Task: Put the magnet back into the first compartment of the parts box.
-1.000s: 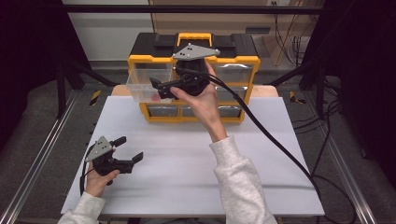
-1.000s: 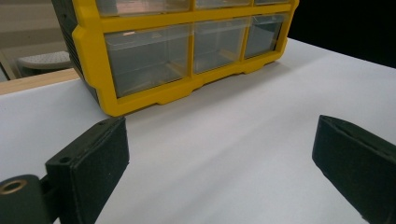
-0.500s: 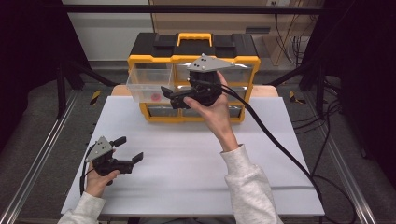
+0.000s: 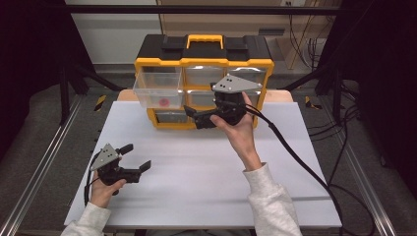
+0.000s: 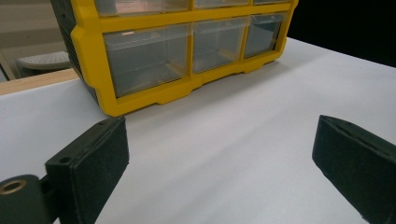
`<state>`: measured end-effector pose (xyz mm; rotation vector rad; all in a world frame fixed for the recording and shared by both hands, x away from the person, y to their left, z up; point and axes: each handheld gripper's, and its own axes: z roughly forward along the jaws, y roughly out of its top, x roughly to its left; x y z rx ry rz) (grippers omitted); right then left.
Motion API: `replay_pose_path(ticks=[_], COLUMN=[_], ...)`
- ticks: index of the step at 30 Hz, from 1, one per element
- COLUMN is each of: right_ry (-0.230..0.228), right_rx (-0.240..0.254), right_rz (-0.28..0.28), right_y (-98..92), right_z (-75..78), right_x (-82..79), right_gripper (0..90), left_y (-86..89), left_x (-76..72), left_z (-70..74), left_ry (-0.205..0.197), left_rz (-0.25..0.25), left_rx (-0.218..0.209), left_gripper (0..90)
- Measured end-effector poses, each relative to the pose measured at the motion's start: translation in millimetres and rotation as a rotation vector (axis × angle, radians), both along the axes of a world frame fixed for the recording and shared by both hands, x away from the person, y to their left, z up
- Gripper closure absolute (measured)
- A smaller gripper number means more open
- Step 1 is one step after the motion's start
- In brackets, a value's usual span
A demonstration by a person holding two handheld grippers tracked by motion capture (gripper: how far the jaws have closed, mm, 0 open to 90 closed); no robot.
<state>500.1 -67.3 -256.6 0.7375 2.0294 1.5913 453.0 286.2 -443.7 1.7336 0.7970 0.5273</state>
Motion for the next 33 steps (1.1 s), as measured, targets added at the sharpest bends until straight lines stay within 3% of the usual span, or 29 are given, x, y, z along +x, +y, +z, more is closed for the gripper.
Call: replay_pose_path(ticks=[33], right_ry=[0.104], right_rx=[-0.008], right_rz=[-0.036], right_y=[-56.7], right_z=[-87.4], right_x=[-17.6], right_gripper=[0.5], left_y=[-1.1], left_x=[0.0], left_z=[-0.5], left_ry=[0.002], left_rz=[0.001], left_rx=[0.011], left_gripper=[3.2])
